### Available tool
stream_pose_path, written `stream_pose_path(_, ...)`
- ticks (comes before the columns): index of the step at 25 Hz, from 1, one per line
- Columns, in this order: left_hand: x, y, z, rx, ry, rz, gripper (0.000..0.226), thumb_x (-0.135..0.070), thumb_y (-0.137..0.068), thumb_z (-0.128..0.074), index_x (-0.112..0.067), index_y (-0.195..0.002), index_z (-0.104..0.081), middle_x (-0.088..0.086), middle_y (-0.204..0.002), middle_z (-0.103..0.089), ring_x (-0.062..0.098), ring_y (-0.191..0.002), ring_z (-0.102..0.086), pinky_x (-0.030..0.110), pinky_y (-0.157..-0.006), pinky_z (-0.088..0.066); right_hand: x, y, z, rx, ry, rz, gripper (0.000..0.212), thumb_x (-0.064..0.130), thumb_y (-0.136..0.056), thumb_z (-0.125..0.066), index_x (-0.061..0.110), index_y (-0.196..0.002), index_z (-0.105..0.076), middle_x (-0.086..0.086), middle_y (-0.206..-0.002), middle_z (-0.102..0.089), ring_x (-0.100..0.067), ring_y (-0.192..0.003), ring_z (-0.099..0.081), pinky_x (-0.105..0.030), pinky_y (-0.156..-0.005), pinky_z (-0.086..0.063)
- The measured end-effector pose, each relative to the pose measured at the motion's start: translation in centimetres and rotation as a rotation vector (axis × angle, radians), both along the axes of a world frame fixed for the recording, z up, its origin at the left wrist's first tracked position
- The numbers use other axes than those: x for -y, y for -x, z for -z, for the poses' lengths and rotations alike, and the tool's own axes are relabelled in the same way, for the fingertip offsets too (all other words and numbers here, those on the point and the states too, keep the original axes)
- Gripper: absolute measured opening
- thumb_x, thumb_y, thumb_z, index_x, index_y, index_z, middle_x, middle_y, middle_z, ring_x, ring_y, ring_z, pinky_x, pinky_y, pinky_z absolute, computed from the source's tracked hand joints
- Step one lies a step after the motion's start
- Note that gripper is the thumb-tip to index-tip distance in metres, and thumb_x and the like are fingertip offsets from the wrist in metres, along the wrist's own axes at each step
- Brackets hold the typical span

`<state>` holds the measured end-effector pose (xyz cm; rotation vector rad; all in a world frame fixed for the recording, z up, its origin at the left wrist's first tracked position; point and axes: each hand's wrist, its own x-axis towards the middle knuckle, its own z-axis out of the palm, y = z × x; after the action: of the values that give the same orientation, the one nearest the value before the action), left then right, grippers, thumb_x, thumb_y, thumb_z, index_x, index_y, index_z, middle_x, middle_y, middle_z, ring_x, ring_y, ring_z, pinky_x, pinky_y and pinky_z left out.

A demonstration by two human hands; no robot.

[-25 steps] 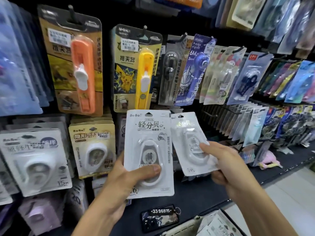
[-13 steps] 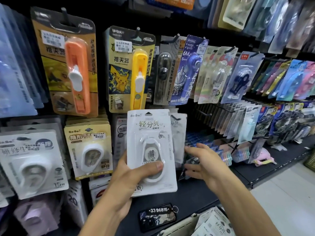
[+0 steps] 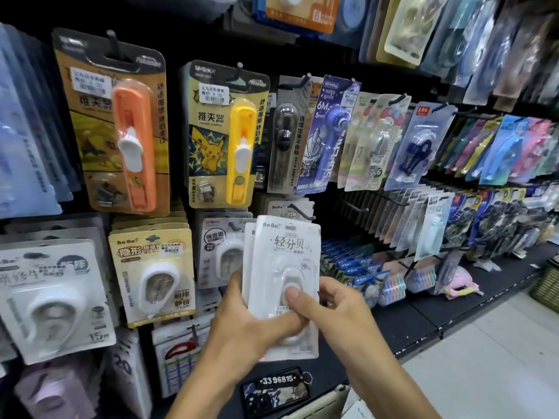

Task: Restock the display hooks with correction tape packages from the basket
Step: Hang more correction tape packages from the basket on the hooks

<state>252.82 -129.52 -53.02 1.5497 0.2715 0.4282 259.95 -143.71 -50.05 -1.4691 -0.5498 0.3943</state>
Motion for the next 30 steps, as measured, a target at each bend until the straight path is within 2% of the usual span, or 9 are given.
stream_pose_path(4,-0.4,0.4,-0.3,-0.014,0.391,0.124,0.107,-0.055,-0.037,-0.1,-0.025,-0.132,-0.061,0.007,-0.117,-0.077,0.029,-0.106,-0.075,0.048,-0.092,-0.058,0.1,-1.4,-0.7,-0.185,-0.117,0.03,0.029,0.023,-0.084,-0.075,0.006,-0.107,-0.073,-0.015,-0.101,-0.078,-0.031,-0.086,-0.077,-0.035,-0.063,-0.062)
stream_pose_path(7,-0.6,0.4,0.0,-0.008,0.506,0.055,0.099,-0.037,-0.041,-0.102,-0.021,-0.131,-0.063,0.013,-0.116,-0.076,0.035,-0.103,-0.075,0.052,-0.091,-0.057,0.1,-2.1,-1.2,-0.079,-0.18,0.066,0.028,0.029,-0.082,-0.076,0.015,-0.106,-0.075,-0.013,-0.104,-0.078,-0.031,-0.09,-0.076,-0.04,-0.07,-0.063)
stream_pose_path(10,-0.2,0.3,-0.2,0.017,0.5,-0.012,0.092,-0.028,-0.044,-0.099,-0.021,-0.129,-0.064,0.011,-0.113,-0.078,0.035,-0.099,-0.076,0.052,-0.091,-0.057,-0.1,-2.7,-1.2,-0.014,-0.172,0.111,0.027,0.029,-0.083,-0.075,0.022,-0.109,-0.075,-0.01,-0.102,-0.078,-0.029,-0.092,-0.076,-0.042,-0.074,-0.063)
stream_pose_path(15,-0.3,0.4,-0.5,0.029,0.451,-0.046,0.091,-0.034,-0.044,-0.098,-0.022,-0.128,-0.064,0.008,-0.111,-0.079,0.032,-0.099,-0.076,0.053,-0.094,-0.057,0.7,-5.3,-0.8,-0.019,-0.154,0.271,0.035,0.03,-0.088,-0.075,0.028,-0.12,-0.06,-0.002,-0.096,-0.079,-0.029,-0.09,-0.076,-0.047,-0.079,-0.061)
stream_pose_path(19,-0.9,0.9,-0.5,0.041,0.355,-0.028,0.072,-0.03,-0.054,-0.09,-0.025,-0.122,-0.066,0.003,-0.102,-0.08,0.026,-0.088,-0.079,0.032,-0.066,-0.062,1.7,-6.6,-0.8,0.154,0.035,0.31,0.007,0.037,-0.091,-0.071,0.03,-0.092,-0.07,-0.004,-0.085,-0.077,-0.023,-0.078,-0.069,-0.04,-0.073,-0.051)
stream_pose_path(21,-1.2,1.4,-0.7,0.015,0.329,0.023,0.068,-0.028,-0.055,-0.088,-0.026,-0.119,-0.068,0.004,-0.101,-0.081,0.027,-0.087,-0.079,0.029,-0.061,-0.061,2.3,-7.1,-0.7,0.213,0.071,0.352,0.007,0.037,-0.091,-0.072,0.032,-0.087,-0.074,-0.01,-0.084,-0.075,-0.033,-0.074,-0.067,-0.047,-0.071,-0.052)
stream_pose_path(23,-1.8,2.0,-1.0,-0.008,0.305,0.083,0.069,-0.027,-0.052,-0.091,-0.026,-0.118,-0.069,0.008,-0.103,-0.08,0.03,-0.088,-0.078,0.031,-0.061,-0.061,2.9,-7.4,-0.8,0.253,0.07,0.4,0.006,0.037,-0.091,-0.072,0.035,-0.087,-0.076,-0.007,-0.082,-0.074,-0.026,-0.073,-0.068,-0.051,-0.072,-0.055)
stream_pose_path(25,-2.6,2.6,-1.3,-0.015,0.273,0.109,0.072,-0.032,-0.047,-0.092,-0.026,-0.116,-0.072,0.009,-0.105,-0.08,0.032,-0.089,-0.078,0.033,-0.063,-0.062,3.1,-7.4,-0.5,0.291,0.073,0.399,0.005,0.036,-0.091,-0.072,0.038,-0.088,-0.076,0.006,-0.082,-0.075,-0.008,-0.074,-0.068,-0.04,-0.069,-0.054)
stream_pose_path(30,-3.4,2.6,-1.2,0.0,0.232,0.071,0.062,-0.027,-0.056,-0.09,-0.025,-0.115,-0.071,0.01,-0.106,-0.079,0.031,-0.087,-0.078,0.037,-0.068,-0.063,1.5,-7.7,-1.1,0.261,0.11,0.305,0.01,0.034,-0.09,-0.072,0.041,-0.096,-0.077,0.015,-0.096,-0.075,0.002,-0.081,-0.062,-0.022,-0.071,-0.046)
